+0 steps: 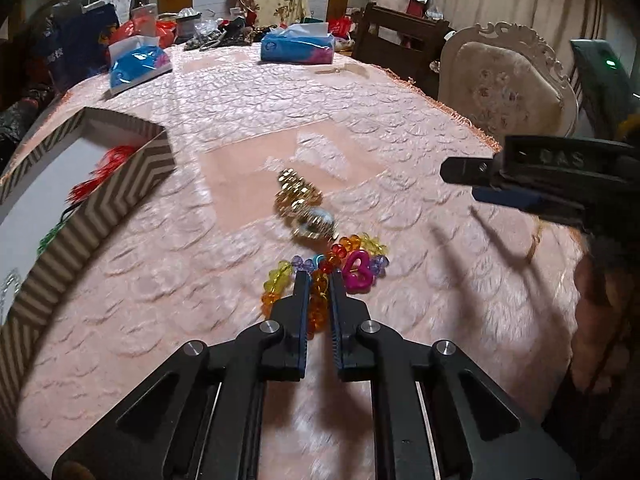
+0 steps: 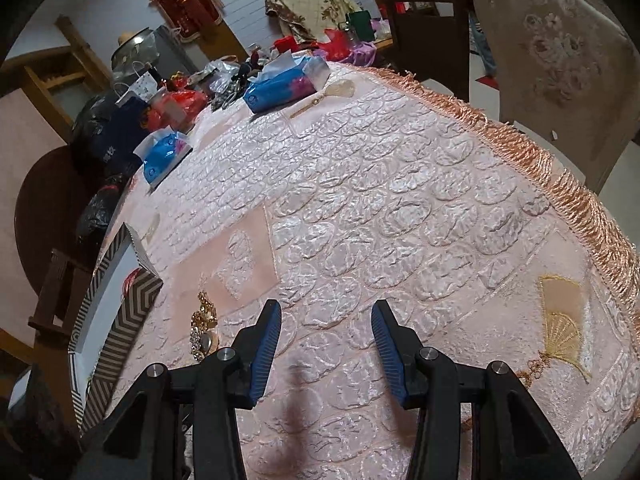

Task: Organize jewelry
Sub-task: 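Grasp the colorful acrylic bead bracelet with the left tool, then grasp the gold watch with the right tool while the left tool holds the bead bracelet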

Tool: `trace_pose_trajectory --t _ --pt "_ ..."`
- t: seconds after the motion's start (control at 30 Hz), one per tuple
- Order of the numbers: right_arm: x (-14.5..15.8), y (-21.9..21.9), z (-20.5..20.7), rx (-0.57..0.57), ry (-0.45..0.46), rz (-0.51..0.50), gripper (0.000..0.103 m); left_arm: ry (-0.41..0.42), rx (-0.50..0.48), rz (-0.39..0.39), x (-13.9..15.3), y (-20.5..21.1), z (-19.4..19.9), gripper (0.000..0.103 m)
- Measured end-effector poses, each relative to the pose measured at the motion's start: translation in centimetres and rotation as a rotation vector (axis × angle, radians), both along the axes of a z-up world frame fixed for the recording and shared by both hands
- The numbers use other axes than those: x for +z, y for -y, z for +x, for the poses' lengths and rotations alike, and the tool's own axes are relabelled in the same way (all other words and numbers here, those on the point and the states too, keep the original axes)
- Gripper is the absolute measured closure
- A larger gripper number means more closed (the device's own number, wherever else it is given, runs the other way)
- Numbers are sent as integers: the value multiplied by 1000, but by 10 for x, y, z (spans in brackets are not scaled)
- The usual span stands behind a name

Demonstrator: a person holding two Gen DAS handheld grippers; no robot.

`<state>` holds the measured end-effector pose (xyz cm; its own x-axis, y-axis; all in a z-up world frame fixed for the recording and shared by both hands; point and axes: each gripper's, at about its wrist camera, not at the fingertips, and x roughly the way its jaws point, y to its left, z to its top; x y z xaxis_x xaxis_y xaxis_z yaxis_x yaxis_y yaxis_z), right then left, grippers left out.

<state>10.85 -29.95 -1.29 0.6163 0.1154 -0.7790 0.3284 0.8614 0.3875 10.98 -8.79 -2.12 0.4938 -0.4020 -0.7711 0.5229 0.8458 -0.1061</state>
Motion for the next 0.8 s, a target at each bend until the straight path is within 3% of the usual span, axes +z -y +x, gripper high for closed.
trace_pose_trajectory --t 0.17,0.3,0.43,0.53,0.67,0.8 --pt "0 -19 10 118 9 -48 58 12 93 16 -1 -46 -12 95" --pt "5 -65 28 466 79 -42 58 18 206 18 -1 -83 -10 95" --pt "7 -110 27 671 134 -218 63 15 251 -5 -6 -101 -16 95" --pt "-3 -117 30 700 96 -274 70 13 278 -28 -7 -104 -16 95" --pt "-16 -114 40 700 48 -276 70 -8 293 -76 -7 -111 -15 95" --pt "-18 -114 46 688 60 -278 70 -16 293 -93 -6 -114 -14 95"
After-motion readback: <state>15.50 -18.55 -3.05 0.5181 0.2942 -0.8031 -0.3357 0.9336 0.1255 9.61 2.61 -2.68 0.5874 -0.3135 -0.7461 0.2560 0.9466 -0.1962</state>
